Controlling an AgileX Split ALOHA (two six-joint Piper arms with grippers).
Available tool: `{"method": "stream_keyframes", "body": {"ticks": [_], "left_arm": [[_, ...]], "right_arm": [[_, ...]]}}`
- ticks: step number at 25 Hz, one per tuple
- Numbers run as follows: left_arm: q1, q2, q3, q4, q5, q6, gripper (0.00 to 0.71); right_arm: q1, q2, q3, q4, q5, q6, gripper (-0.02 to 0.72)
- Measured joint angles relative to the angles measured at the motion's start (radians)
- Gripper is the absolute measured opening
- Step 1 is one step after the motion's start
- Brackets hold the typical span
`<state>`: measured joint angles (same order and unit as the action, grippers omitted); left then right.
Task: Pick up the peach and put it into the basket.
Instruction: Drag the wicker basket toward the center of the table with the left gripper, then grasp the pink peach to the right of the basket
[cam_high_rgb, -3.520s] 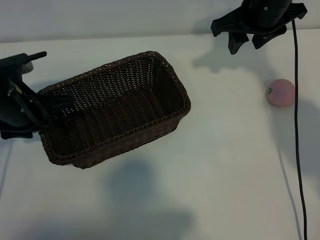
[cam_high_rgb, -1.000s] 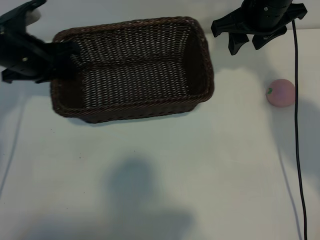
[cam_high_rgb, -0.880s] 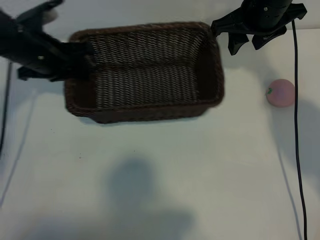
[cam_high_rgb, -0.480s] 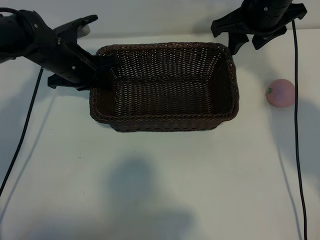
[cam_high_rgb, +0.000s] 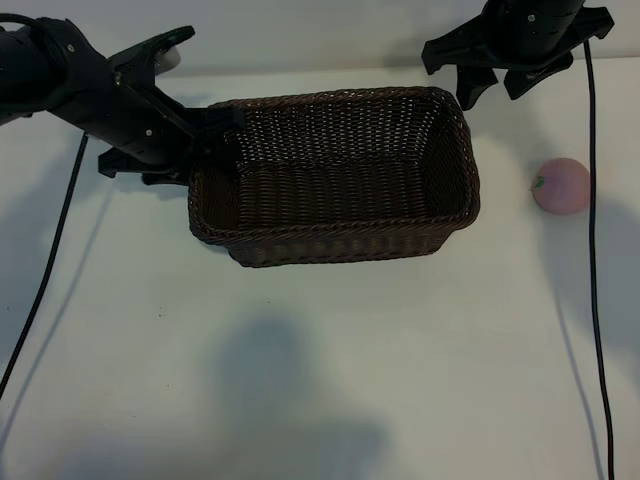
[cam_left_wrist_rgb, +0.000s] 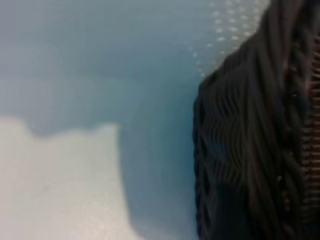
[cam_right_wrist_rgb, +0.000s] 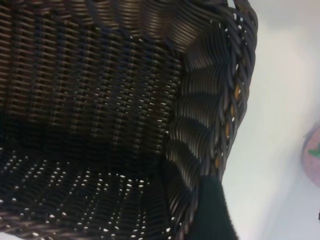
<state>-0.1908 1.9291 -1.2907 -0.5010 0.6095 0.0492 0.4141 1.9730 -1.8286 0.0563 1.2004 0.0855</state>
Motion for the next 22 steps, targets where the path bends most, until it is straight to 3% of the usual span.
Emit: {"method": "stream_keyframes", "body": {"ticks": [3,5,11,19,22], "left_arm": [[0.007,-0.043,0.000,0.038,0.040,-0.006,0.614],[0.009,-0.094,0.000,0.096,0.081,-0.029,0.629],[0.009,-0.244,-0.002,0.229,0.162,-0.081,0.603],[0.009,-0.289,-0.008,0.206,0.168,-0.083,0.587],[0.009,-0.289,-0.008,0.196,0.168,-0.082,0.586]], "right_arm": [[0.000,0.000,0.000,0.008,0.000,0.000,0.495],[0.000,0.000,0.000,0.016,0.001,0.000,0.495],[0.000,0.000,0.000,0.019,0.015,-0.001,0.495],[-0.045,-0.026,0.001,-0.056,0.019,0.007,0.495],[-0.098,-0.026,0.035,-0.056,0.016,0.011,0.495]]}}
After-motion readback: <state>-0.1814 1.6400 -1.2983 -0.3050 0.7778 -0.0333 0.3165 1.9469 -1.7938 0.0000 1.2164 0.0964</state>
